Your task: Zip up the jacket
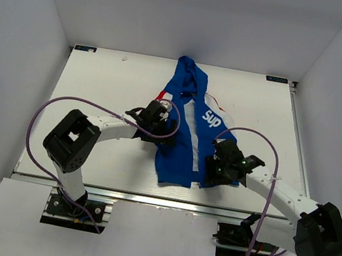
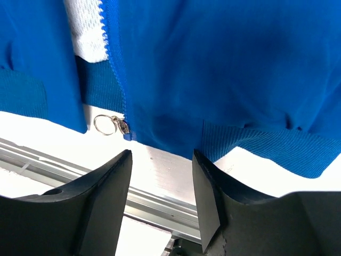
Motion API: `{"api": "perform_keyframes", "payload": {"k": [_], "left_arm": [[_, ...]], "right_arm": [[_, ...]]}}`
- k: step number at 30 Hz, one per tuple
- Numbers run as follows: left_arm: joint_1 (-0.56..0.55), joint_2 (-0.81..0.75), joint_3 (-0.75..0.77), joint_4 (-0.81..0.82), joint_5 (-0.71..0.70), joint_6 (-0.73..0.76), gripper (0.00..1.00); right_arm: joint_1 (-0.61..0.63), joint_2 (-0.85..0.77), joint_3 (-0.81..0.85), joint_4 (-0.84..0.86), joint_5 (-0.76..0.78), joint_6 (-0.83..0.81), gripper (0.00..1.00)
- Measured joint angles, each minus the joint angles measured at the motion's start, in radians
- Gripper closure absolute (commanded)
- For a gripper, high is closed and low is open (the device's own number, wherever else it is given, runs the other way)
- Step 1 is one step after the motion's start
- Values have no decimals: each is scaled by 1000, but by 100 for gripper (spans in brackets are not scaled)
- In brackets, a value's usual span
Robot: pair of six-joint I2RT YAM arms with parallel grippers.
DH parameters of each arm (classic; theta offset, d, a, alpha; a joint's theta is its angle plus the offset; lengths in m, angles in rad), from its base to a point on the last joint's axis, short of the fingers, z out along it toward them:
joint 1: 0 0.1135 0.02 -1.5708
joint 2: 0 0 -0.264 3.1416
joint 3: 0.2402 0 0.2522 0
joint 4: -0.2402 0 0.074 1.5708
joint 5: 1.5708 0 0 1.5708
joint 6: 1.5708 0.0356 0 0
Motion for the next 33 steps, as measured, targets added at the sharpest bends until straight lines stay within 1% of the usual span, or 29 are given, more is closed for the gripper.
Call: {"api": "perform_keyframes", "payload": {"k": [5,11,21,26,33], "left_arm": [[0,0,0,0,3,1,2],[0,0,0,0,4,1,2],[0,0,0,0,4,1,2],[0,0,0,0,4,1,2],[0,0,0,-2,4,3,2]], "right_arm": [[3,-24,-3,42,6,8,43],[37,-60,-16,117,50,27,41],[48,-24,-97,186,117,56,42],[86,-9,-121,225,149,80,42],[160,23,-113,229,252,137,41]]}}
